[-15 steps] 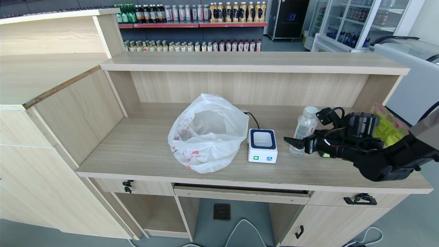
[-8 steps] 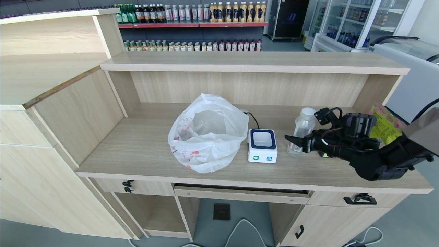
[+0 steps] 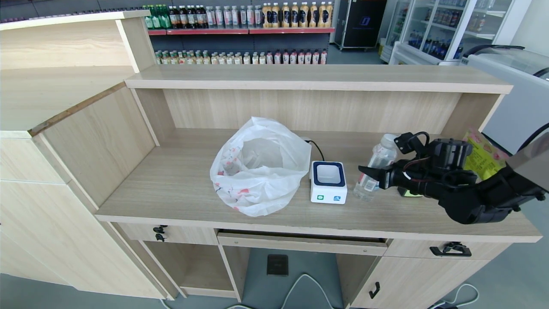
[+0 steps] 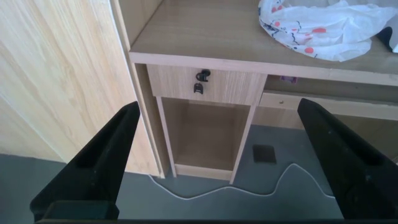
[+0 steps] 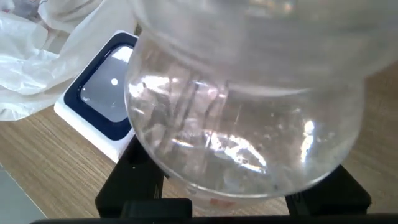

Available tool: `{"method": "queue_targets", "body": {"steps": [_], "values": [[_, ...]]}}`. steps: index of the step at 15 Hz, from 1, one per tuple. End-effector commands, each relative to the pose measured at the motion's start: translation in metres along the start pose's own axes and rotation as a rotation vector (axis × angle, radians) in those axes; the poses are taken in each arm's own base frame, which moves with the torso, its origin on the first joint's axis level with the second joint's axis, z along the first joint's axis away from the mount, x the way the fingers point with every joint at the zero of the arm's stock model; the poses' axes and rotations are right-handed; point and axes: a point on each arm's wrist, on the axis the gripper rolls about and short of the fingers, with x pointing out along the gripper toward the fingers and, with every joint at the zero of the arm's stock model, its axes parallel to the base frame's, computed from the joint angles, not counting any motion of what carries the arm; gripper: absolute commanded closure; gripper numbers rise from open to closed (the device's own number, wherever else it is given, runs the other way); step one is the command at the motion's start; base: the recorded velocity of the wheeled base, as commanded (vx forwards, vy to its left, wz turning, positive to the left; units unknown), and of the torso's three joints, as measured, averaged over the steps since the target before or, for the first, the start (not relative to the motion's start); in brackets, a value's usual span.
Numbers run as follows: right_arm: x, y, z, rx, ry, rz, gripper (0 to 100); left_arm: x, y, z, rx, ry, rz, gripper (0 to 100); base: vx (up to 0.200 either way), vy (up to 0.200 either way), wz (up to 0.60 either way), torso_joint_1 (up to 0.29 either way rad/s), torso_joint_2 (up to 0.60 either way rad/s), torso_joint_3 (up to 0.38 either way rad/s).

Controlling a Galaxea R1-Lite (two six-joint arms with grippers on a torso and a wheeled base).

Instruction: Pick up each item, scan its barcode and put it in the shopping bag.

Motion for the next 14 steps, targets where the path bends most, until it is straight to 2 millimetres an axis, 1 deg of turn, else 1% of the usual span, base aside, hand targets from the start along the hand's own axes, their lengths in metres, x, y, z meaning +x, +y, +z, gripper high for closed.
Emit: {"method": "queue_targets", "body": {"steps": [1,2,3,4,6,8,9,10,12,13,14], "values": [[-0.015,0.006,0.025,-0.034,-0.051,-0.004,100,0.000,0.000,0.000,-0.001,0.000,0.001,0,0.000,0.000,0.00,0.000,0.00,0.000],[-0.026,0.011,0.035,-0.032,-0.049,-0.006,100,0.000,0.000,0.000,-0.001,0.000,0.001,0,0.000,0.000,0.00,0.000,0.00,0.000],[-0.042,0.016,0.050,-0.028,-0.043,-0.006,100,0.000,0.000,0.000,-0.001,0.000,0.001,0,0.000,0.000,0.00,0.000,0.00,0.000],[-0.060,0.020,0.070,-0.020,-0.048,-0.011,100,0.000,0.000,0.000,-0.001,0.000,0.001,0,0.000,0.000,0.00,0.000,0.00,0.000],[-0.098,0.035,0.107,0.024,-0.078,-0.018,100,0.000,0.000,0.000,-0.001,0.000,0.002,0,0.000,0.000,0.00,0.000,0.00,0.000],[-0.141,0.048,0.135,0.057,-0.074,-0.043,100,0.000,0.000,0.000,-0.001,0.000,0.001,0,0.000,0.000,0.00,0.000,0.00,0.000],[-0.162,0.056,0.146,0.075,-0.049,-0.047,100,0.000,0.000,0.000,-0.001,0.000,0.001,0,0.000,0.000,0.00,0.000,0.00,0.000],[-0.173,0.062,0.152,0.087,-0.031,-0.046,100,0.000,0.000,0.000,-0.001,0.000,0.001,0,0.000,0.000,0.00,0.000,0.00,0.000],[-0.220,0.089,0.171,0.144,0.059,-0.033,100,0.000,0.000,0.000,-0.001,0.000,0.001,0,0.000,0.000,0.00,0.000,0.00,0.000],[-0.232,0.097,0.176,0.152,0.075,-0.027,100,0.000,0.000,0.000,-0.001,0.000,-0.001,0,0.000,0.000,0.00,0.000,0.00,0.000],[-0.257,0.115,0.188,0.160,0.098,-0.001,100,0.000,0.000,0.000,-0.001,0.000,0.001,0,0.000,0.000,0.00,0.000,0.00,0.000]]}}
